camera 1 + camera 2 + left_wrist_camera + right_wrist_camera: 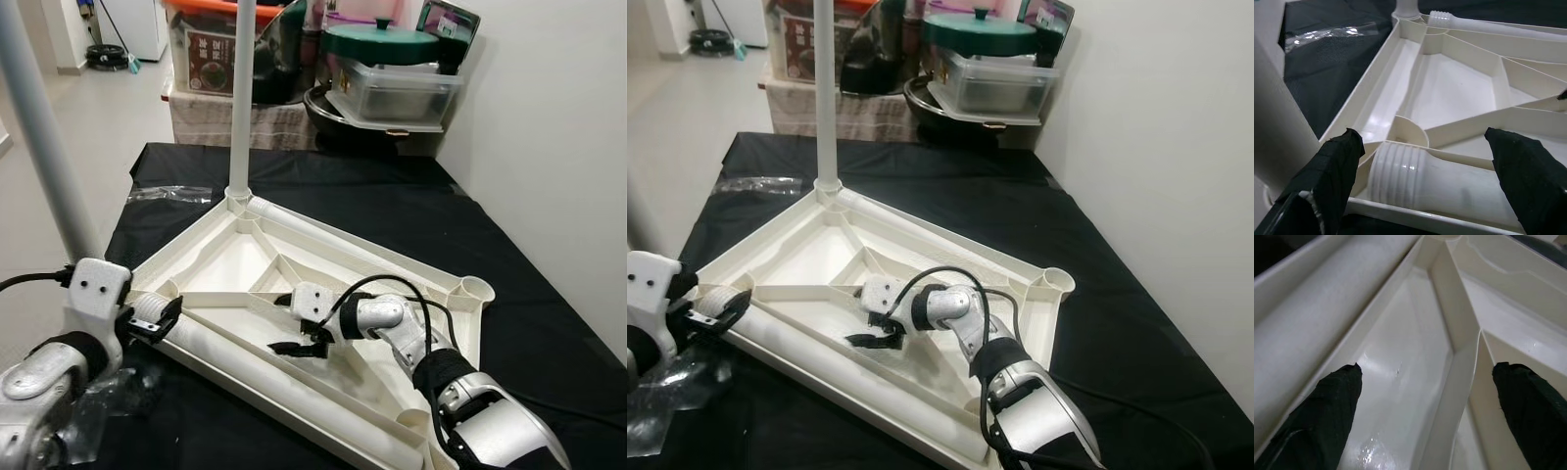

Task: Building children table

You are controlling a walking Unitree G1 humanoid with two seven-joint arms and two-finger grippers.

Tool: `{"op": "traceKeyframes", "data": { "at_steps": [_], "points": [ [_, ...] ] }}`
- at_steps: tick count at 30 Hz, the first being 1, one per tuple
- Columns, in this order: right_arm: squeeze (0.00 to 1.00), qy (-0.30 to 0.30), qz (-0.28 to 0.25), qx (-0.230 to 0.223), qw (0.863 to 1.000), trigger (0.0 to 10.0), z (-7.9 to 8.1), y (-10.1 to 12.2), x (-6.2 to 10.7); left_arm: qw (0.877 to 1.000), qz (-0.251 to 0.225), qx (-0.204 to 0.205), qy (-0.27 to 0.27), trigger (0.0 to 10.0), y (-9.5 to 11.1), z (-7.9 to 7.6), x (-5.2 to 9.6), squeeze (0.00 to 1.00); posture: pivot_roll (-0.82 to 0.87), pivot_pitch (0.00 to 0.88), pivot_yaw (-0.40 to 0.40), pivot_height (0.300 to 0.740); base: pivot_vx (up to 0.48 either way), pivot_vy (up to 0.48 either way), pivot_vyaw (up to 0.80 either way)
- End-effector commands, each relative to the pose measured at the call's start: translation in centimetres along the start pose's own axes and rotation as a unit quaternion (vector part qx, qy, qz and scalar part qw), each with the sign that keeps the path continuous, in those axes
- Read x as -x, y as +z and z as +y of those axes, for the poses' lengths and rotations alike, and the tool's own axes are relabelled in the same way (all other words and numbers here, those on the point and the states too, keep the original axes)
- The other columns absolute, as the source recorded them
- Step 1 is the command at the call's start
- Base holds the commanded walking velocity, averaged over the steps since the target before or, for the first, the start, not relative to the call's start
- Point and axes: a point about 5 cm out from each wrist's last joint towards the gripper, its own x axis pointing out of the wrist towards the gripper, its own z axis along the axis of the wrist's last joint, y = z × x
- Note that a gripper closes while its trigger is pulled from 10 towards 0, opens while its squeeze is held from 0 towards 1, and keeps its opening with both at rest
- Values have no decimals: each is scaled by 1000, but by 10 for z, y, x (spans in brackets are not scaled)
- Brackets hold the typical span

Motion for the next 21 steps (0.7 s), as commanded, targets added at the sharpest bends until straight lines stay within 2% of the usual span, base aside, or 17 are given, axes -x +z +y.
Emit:
{"op": "traceKeyframes", "data": {
  "at_steps": [1, 2, 4, 7, 8, 9, 10, 13, 15, 21],
  "points": [
    [1000, 10, -9, -12, 1000, 10000, 1, 0, 2, 1000, 22, 13, -6, 10000, -7, 4, 1, 0, 103, 0, -154, 740, 0, 0, 0],
    [1000, 23, -34, -26, 999, 10000, 0, 8, 2, 999, 32, 41, -17, 10000, -13, 13, -3, 0, 100, 0, -155, 740, 0, 0, 0],
    [1000, 23, -34, -26, 999, 10000, 0, 8, 2, 999, 32, 41, -17, 10000, -13, 13, -3, 0, 100, 0, -155, 740, 0, 0, 0],
    [1000, 9, -42, -24, 999, 10000, -3, 14, -1, 994, 39, 83, -54, 10000, -15, 15, -10, 0, 88, 0, -144, 740, 0, 0, 0],
    [839, 2, -40, -22, 999, 10000, -4, 15, -1, 993, 39, 95, -64, 10000, -14, 16, -12, 0, 86, 0, -140, 740, 0, 0, 0],
    [839, 2, -40, -22, 999, 10000, -4, 15, -1, 993, 39, 95, -64, 10000, -14, 16, -12, 0, 86, 0, -140, 740, 0, 0, 0],
    [0, -5, -38, -25, 999, 10000, -5, 15, -1, 991, 42, 110, -65, 10000, -15, 20, -13, 0, 82, 0, -138, 740, 0, 0, 0],
    [0, -19, -42, -45, 998, 10000, -9, 16, 0, 986, 46, 148, -64, 10000, -17, 35, -15, 0, 75, 0, -135, 740, 0, 0, 0],
    [0, -19, -42, -45, 998, 10000, -9, 16, 0, 986, 46, 148, -64, 10000, -17, 35, -15, 0, 75, 0, -135, 740, 0, 0, 0],
    [0, -22, -53, -61, 996, 10000, -8, 19, -1, 981, 64, 169, -76, 10000, -23, 52, -19, 0, 70, 0, -132, 740, 0, 0, 0]
  ]
}}
